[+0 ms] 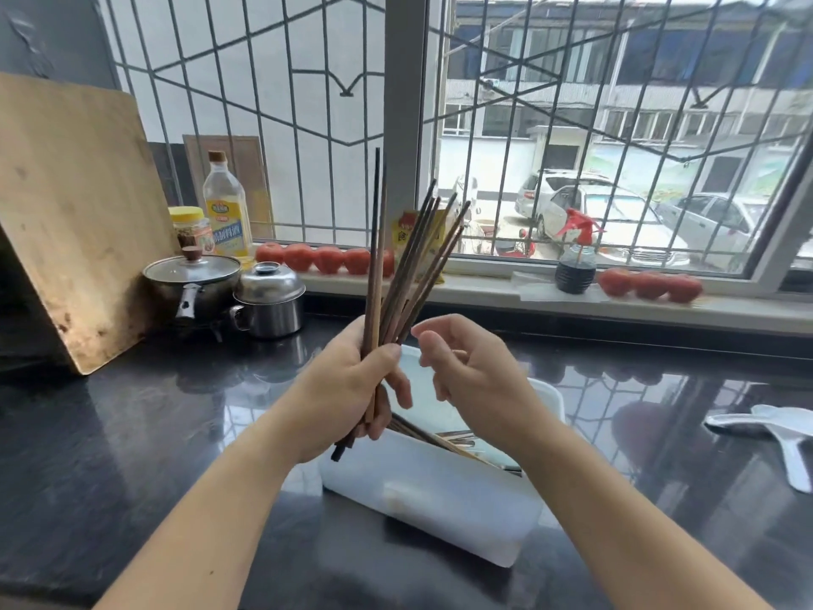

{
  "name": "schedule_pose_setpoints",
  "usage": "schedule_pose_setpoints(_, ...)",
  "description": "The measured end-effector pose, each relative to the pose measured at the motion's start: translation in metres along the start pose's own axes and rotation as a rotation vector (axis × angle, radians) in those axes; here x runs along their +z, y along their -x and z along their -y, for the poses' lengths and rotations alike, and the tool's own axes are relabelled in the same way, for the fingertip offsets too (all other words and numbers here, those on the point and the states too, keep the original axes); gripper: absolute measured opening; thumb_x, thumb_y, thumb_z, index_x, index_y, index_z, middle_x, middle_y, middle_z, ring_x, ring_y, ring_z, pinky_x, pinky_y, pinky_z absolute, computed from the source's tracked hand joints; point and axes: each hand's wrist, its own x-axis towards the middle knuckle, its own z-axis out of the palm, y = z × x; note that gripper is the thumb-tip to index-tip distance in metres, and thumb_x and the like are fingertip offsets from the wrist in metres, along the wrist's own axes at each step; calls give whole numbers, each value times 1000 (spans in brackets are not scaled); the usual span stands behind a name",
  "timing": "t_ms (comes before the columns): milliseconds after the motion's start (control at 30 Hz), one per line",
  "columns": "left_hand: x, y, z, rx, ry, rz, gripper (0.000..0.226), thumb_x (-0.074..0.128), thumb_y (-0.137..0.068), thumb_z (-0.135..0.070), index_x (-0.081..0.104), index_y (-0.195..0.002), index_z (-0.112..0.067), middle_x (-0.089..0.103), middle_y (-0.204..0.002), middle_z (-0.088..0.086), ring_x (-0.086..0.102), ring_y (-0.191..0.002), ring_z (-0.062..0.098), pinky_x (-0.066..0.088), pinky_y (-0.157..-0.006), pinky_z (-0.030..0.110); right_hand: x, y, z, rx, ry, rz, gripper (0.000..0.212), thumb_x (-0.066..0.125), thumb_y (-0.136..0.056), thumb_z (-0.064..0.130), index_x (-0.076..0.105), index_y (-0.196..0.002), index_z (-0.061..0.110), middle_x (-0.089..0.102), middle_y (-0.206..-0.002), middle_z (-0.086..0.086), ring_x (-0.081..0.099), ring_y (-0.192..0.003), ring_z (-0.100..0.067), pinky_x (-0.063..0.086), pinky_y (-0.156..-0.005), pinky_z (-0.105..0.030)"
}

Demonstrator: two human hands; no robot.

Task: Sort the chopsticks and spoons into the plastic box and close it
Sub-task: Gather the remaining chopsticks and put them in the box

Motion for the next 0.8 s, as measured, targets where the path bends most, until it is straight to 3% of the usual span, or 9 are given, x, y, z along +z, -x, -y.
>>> schedule_pose_setpoints(67, -1, 0, -2, 16, -30, 35, 17, 47, -109, -22, 58, -109, -35, 70, -74, 12, 51, -43, 24, 36, -38, 26, 0, 2, 2, -10, -31, 64, 8, 57, -102, 29, 63, -99, 26, 65, -79, 13, 57, -62, -7, 46, -57, -22)
schedule_pose_setpoints(133, 1, 1, -5, 35, -61, 85, 26, 51, -107, -23, 63, -100, -45, 69, -70, 10, 49, -43, 21, 36, -39, 23, -2, 2, 3, -29, -70, 56, 15, 58, -102, 21, 63, -87, 24, 62, -68, 12, 54, -59, -9, 46, -56, -24)
schedule_pose_setpoints(233, 4, 1, -6, 47, -91, 116, 36, 53, -106, -20, 63, -89, -49, 67, -67, 7, 47, -43, 18, 36, -40, 20, -5, 2, 5, -41, -141, 28, 27, 59, -101, 13, 66, -79, 29, 62, -69, 7, 54, -60, -13, 45, -57, -26)
schedule_pose_setpoints(367, 5, 1, -5, 14, -35, 55, 7, 53, -106, -27, 60, -106, -26, 65, -68, 8, 48, -45, 21, 37, -42, 23, -2, 1, 7, -60, -164, -65, 19, 54, -100, 9, 65, -87, 17, 65, -73, 0, 60, -62, -18, 48, -59, -32)
schedule_pose_setpoints(467, 4, 1, -3, -47, -4, -55, 11, 49, -108, -30, 54, -108, -20, 68, -72, 9, 50, -47, 22, 39, -44, 28, -4, 0, 11, -24, -358, -204, 18, 41, -103, 4, 51, -89, 8, 71, -77, -12, 67, -64, -28, 49, -61, -41)
schedule_pose_setpoints(567, 4, -2, -3, -100, 73, -186, 12, 46, -109, -26, 48, -107, -14, 68, -74, 9, 47, -41, 21, 37, -40, 28, -14, 1, 12, -2, -498, -387, 22, 31, -107, 9, 45, -89, 9, 67, -66, -12, 65, -60, -32, 52, -63, -45)
schedule_pose_setpoints(700, 5, -9, -17, -48, 339, -446, 10, 44, -107, -10, 43, -98, -13, 42, -63, 5, 39, -44, 17, 34, -41, 27, -19, -2, 9, -63, -427, -588, 26, 31, -111, 17, 46, -89, 16, 48, -56, 1, 50, -53, -19, 54, -59, -40)
schedule_pose_setpoints(800, 14, -13, -52, 48, 800, -494, 12, 48, -107, -9, 48, -96, -14, 45, -64, 1, 51, -57, 16, 57, -62, 31, -19, -5, 23, -29, -441, -639, 25, 34, -111, 21, 50, -92, 20, 39, -58, 10, 40, -51, -8, 48, -61, -33)
